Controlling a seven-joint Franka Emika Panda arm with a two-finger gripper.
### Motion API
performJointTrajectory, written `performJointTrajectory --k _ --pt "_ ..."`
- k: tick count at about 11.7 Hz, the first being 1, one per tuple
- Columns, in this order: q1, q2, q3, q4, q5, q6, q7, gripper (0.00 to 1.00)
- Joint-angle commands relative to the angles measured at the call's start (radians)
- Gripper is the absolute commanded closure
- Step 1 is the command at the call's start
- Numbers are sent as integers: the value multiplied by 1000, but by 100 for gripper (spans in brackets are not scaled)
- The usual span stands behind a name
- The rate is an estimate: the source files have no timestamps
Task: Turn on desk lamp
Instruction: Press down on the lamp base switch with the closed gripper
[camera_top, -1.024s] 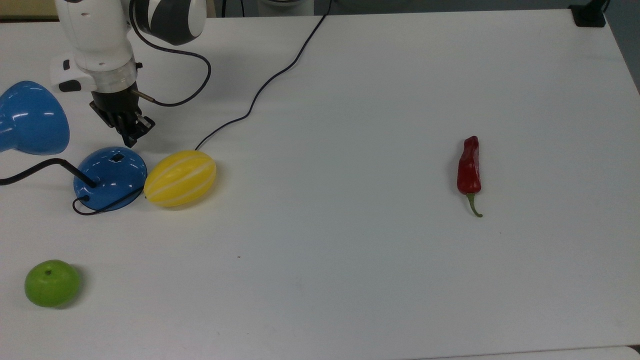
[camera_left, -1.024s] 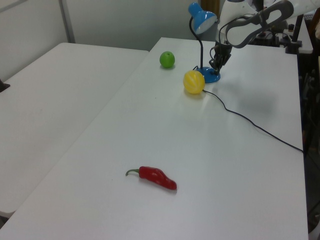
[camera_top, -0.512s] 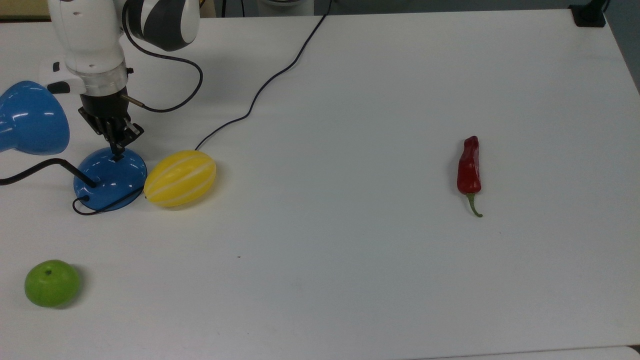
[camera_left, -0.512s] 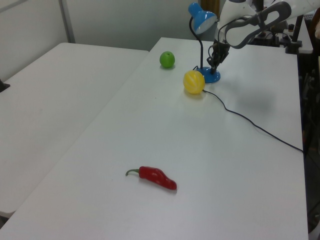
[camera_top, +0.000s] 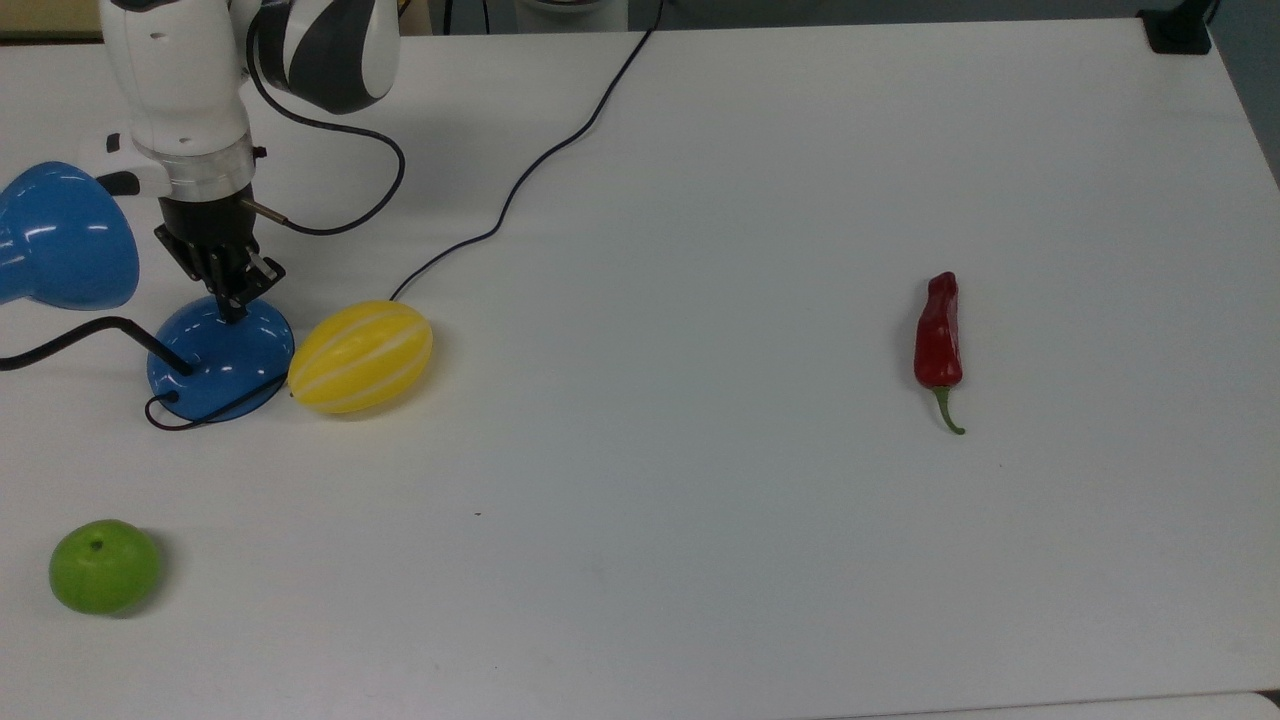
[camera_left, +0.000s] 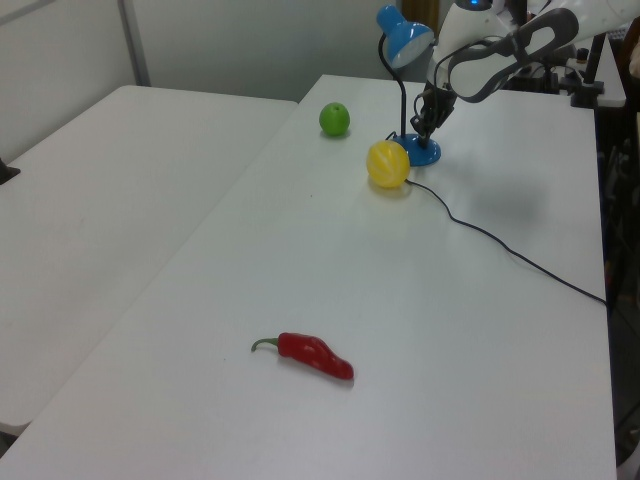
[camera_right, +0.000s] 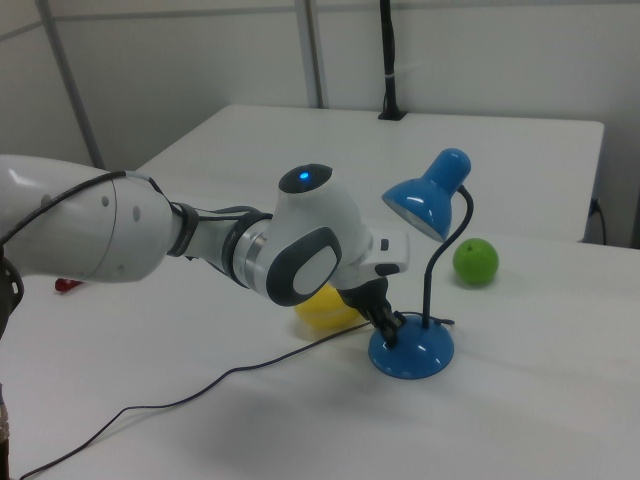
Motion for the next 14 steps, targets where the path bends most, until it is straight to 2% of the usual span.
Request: performJointTrajectory --k 1,9,12,14 --pt "-10 19 4 6 -13 60 -12 100" --pt "-16 33 4 5 -26 65 -9 100" --pt "-10 -2 5 -5 -24 47 -2 100" --pt "7 -56 13 -12 -24 -75 3 100"
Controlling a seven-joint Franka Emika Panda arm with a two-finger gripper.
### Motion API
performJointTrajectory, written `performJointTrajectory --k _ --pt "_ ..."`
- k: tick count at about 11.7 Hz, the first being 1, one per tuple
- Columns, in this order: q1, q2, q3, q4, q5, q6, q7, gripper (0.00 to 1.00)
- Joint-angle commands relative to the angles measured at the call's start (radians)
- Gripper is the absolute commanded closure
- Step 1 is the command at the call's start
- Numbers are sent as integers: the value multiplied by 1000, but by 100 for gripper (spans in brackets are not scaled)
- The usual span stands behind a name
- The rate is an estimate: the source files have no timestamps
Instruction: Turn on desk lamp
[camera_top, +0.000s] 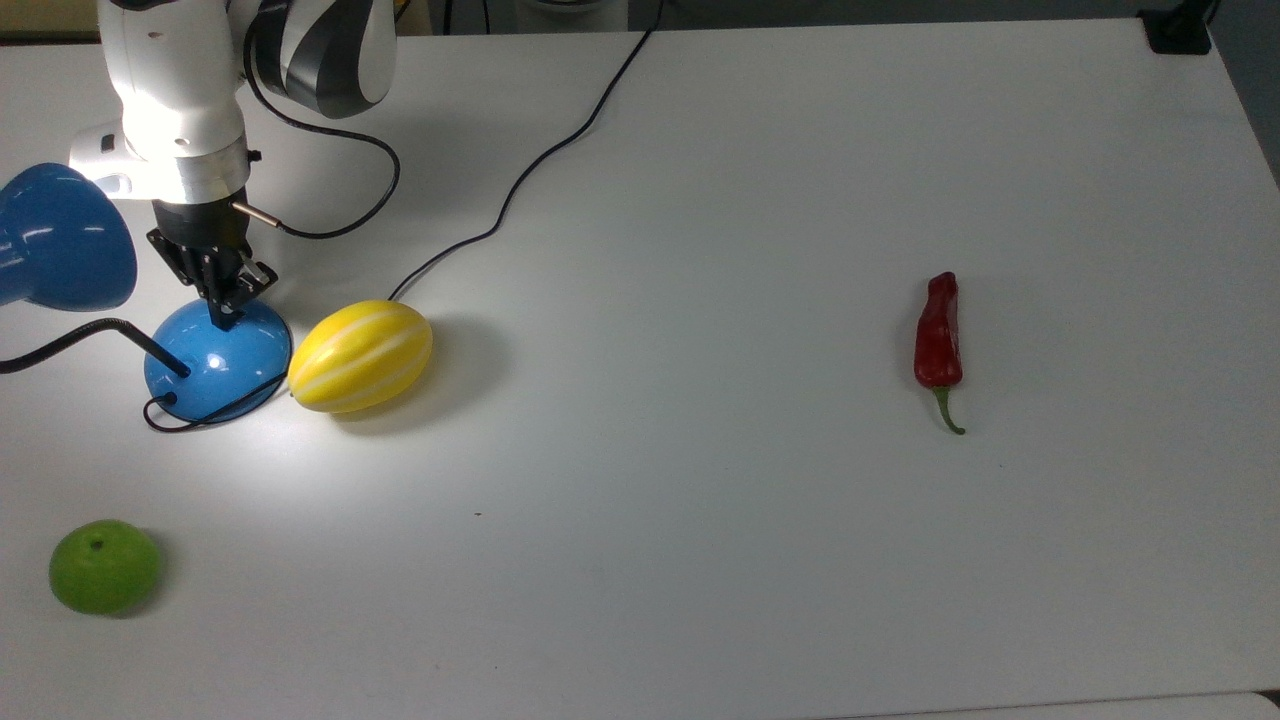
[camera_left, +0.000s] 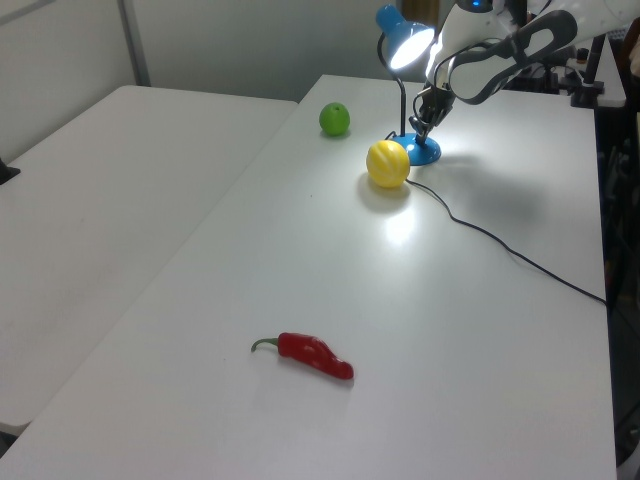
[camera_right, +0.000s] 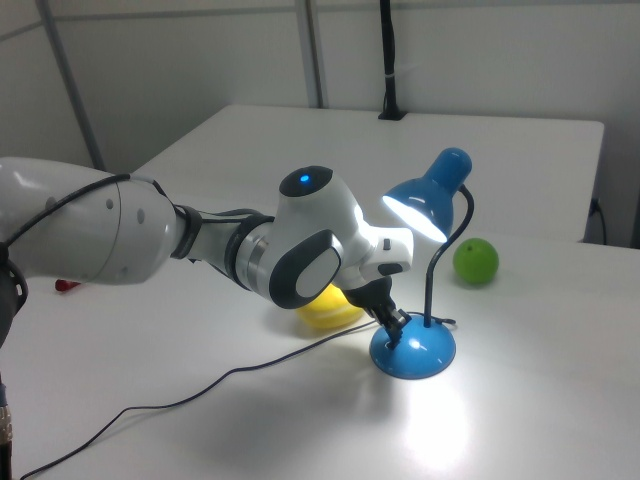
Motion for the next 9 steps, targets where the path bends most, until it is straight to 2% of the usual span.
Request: performJointTrajectory --k 1,5,9 --pt "28 -97 14 -18 -21 -186 5 100" --pt "145 -214 15 -11 -20 -500 5 100" --pt "276 -338 17 14 -3 -692 -4 100"
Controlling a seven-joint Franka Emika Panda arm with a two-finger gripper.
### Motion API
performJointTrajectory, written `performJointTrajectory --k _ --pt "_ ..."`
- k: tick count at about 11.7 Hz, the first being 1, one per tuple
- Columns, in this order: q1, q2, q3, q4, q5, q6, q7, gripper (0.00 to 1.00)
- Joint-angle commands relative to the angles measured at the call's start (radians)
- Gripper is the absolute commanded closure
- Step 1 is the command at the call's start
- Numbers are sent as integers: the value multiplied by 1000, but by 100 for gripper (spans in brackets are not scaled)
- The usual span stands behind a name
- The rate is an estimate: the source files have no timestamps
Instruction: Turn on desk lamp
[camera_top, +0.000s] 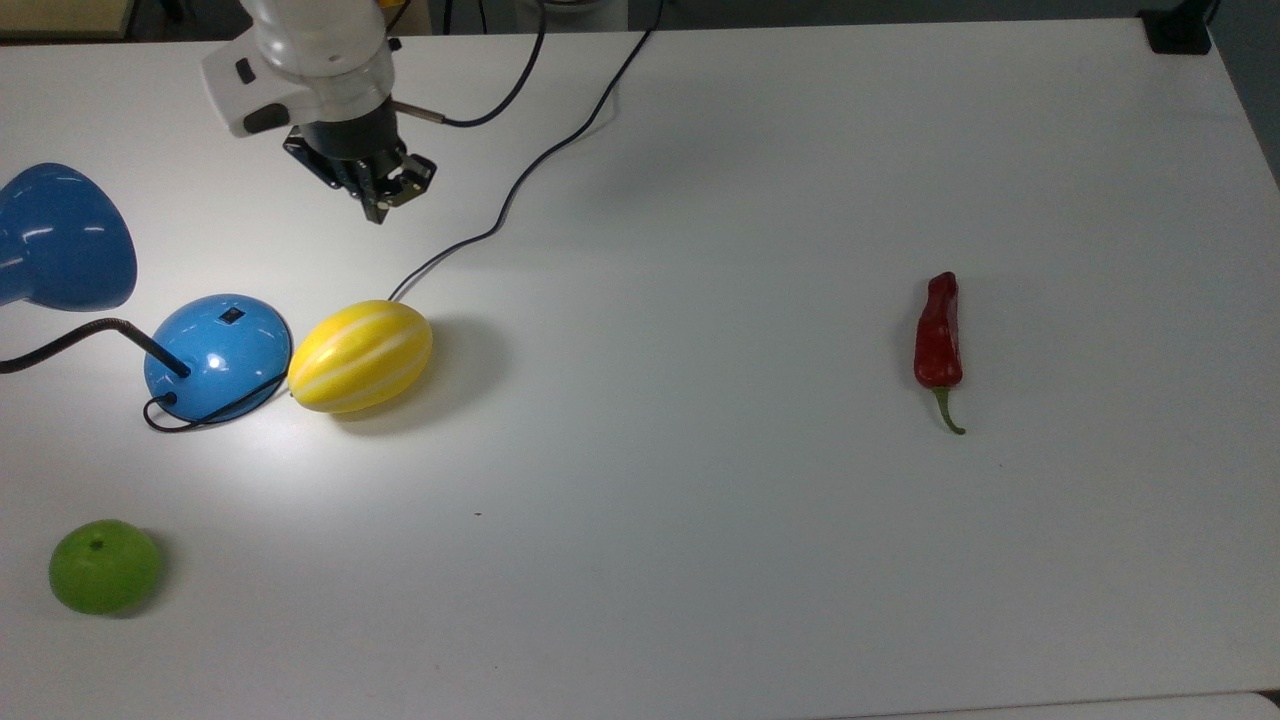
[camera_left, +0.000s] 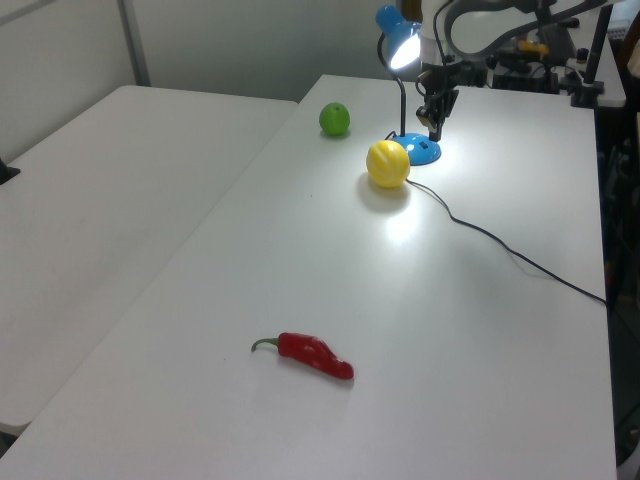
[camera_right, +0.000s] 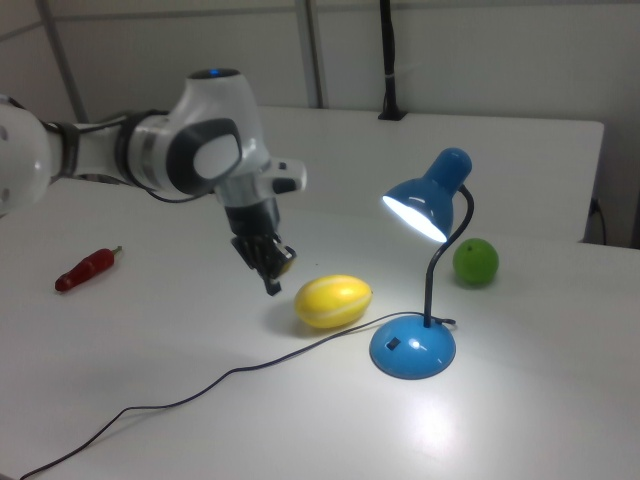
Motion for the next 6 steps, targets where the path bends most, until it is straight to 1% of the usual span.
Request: performJointTrajectory --k 1,2,4,5,6 --pt "104 -120 -4 35 8 -180 -8 100" --pt "121 -133 -2 79 29 -265 -19 100" --pt "151 -134 -4 177 77 -389 -83 100" --pt "163 -140 -4 208 78 -423 -90 100" --pt "192 -165 -13 211 75 -425 -91 97"
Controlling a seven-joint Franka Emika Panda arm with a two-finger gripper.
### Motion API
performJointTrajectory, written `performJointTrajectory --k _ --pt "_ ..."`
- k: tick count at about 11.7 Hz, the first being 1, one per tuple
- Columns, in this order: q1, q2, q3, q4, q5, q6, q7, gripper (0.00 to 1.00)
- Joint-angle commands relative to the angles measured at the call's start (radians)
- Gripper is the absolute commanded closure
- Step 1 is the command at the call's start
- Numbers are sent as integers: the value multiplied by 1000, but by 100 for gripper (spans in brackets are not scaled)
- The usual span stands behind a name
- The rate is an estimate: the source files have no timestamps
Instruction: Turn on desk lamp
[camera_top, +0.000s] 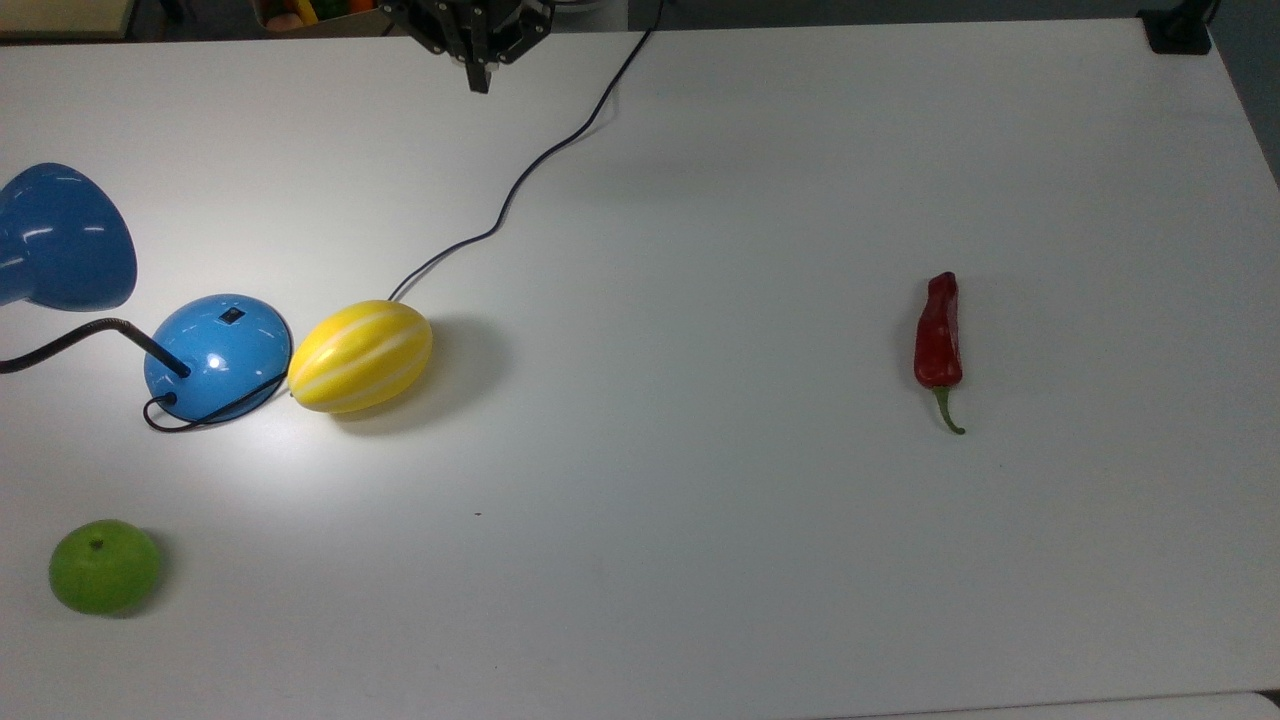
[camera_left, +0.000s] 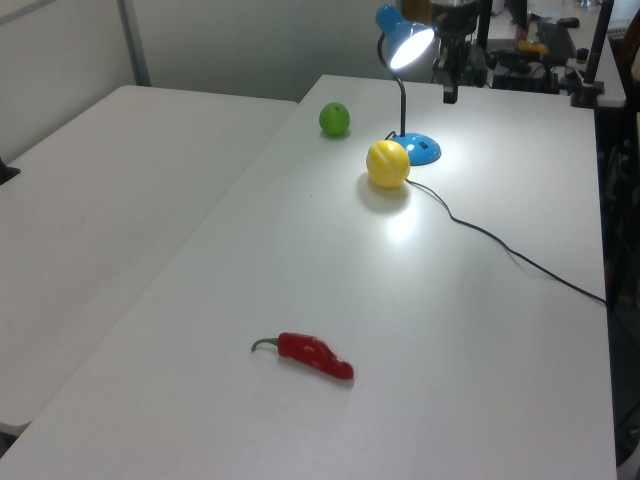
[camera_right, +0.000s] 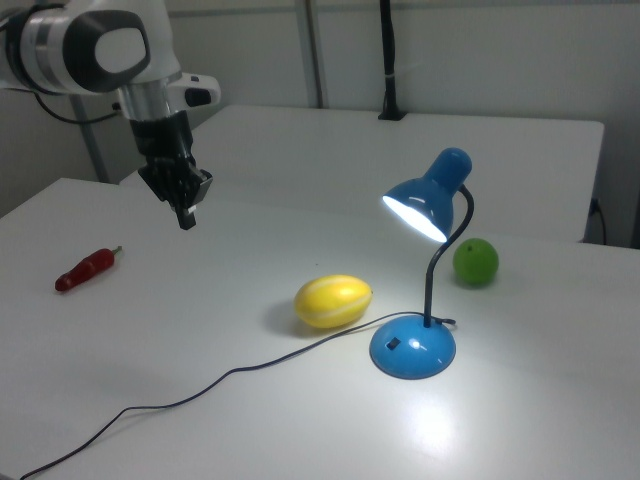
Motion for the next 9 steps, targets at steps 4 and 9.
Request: performJointTrajectory --k 4,9 --pt "56 -49 -28 48 20 -62 -55 5" --pt "39 -69 -27 48 6 -86 -72 0"
